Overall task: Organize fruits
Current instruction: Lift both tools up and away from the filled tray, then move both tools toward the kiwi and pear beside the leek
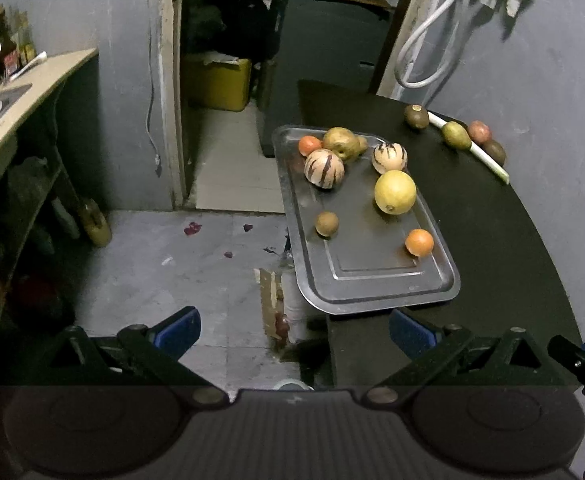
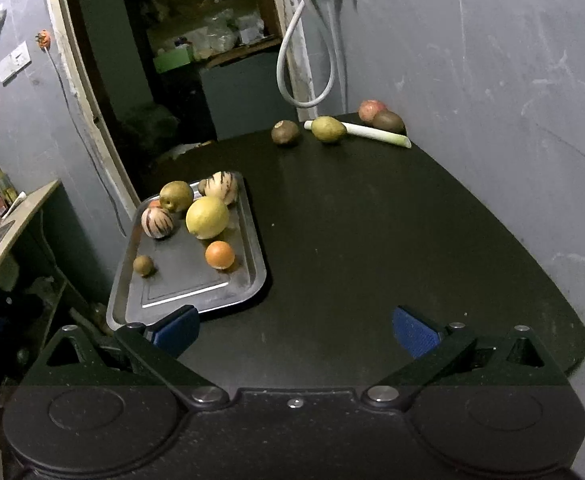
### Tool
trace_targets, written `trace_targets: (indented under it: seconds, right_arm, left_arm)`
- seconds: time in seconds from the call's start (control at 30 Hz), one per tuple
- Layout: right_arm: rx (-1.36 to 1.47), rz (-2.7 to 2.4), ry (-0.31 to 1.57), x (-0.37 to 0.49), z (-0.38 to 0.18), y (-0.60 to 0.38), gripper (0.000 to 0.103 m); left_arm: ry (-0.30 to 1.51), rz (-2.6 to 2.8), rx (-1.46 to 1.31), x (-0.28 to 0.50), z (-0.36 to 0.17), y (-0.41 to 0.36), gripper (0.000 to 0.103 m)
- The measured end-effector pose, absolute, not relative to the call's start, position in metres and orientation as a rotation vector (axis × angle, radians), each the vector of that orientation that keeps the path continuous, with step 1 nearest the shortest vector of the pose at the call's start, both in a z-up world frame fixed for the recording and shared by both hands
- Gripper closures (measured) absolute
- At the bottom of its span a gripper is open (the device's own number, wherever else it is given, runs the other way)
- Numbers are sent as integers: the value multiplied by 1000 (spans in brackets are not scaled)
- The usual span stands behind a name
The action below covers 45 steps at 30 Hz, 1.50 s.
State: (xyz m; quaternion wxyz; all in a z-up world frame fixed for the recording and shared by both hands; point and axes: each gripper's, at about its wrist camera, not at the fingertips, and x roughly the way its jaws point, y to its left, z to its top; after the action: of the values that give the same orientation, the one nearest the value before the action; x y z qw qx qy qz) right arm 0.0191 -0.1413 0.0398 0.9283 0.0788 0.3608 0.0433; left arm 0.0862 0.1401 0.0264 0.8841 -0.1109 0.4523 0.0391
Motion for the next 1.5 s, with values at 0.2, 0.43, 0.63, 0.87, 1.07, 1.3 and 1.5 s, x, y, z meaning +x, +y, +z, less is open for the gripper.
trace_targets:
  seconds: [0.2, 0.43, 0.63, 0.87, 1.07, 1.3, 1.5]
  right_arm:
    - [186, 12, 751, 21, 35, -138, 1]
    - [216, -144, 721, 32, 32, -103, 1]
    - [224, -244, 702, 60, 42, -61, 1]
    - [259, -296, 711, 89, 61, -39, 1]
    - [175, -291, 744, 121, 69, -43, 1]
    - [138, -230, 758, 191, 62, -82, 1]
    - [106, -164, 765, 274, 41, -120, 1]
  left_arm:
    - [954, 51, -195, 103, 26, 152, 1]
    - [971, -104, -120, 149, 15, 185, 1]
    - [955, -248, -48, 199, 16, 223, 1]
    - [958, -364, -7, 247, 18, 240, 1]
    - [956, -421, -10, 294, 17, 232, 1]
    - [935, -470, 12, 373, 15, 194, 1]
    - [908, -520, 41, 459, 6, 139, 1]
